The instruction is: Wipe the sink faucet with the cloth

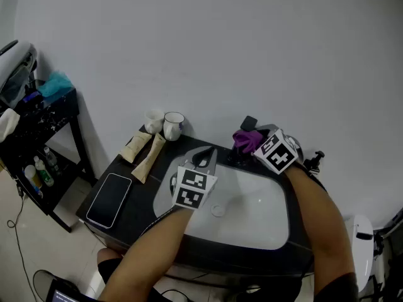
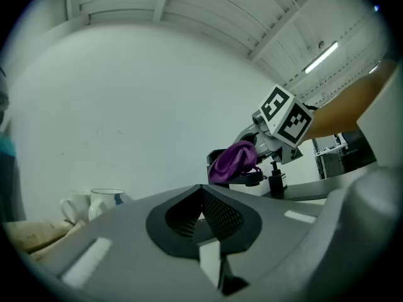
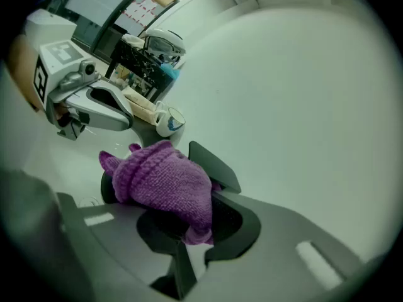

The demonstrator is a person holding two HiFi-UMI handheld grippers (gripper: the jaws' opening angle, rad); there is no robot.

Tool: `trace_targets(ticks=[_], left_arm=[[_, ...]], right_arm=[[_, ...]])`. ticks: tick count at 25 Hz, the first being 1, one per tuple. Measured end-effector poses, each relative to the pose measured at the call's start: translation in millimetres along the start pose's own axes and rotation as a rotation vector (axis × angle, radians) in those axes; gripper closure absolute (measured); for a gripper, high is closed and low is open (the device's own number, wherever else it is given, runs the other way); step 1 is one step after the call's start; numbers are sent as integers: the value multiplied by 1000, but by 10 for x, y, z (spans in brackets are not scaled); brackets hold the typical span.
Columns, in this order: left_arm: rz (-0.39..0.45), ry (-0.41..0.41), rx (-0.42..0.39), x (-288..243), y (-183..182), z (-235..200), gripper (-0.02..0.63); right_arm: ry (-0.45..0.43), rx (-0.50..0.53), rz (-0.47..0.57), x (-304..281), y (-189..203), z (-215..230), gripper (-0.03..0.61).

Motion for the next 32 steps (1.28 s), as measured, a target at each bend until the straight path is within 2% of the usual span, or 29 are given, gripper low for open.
trace_targets(ticks=[3, 9, 12, 20, 27, 30, 32], left_arm=[[4, 13, -18, -72, -20, -1, 597], [-7, 7, -42, -73, -4, -29, 597], [-11, -5, -33, -29, 10, -57, 597], [-21, -36, -28, 51, 8, -107, 597], [-38, -44, -63, 52, 32, -107, 597], [-38, -50, -69, 57, 24, -102, 597], [-41, -57, -72, 59, 25, -107, 597]], right_arm=[[-1, -3, -2, -23, -9, 32, 529], [-83, 77, -72, -63, -66, -46, 532], [-131, 83, -87, 24, -74, -130, 534], [-203, 238, -82, 319, -203, -463, 534], [-268, 277, -41, 644, -183, -795, 532], [-261, 306, -25, 729, -58, -1002, 532], [-207, 322, -5, 689, 36, -1081, 532]])
Point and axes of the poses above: the fingertips, and each gripper's own axes: x backward along the fingers, z to its right, y out of its underside, the point moved 4 cm from there along x, backward along the fingers, and after that the axes turned 2 degrees about -y, right-handed, at the moved point
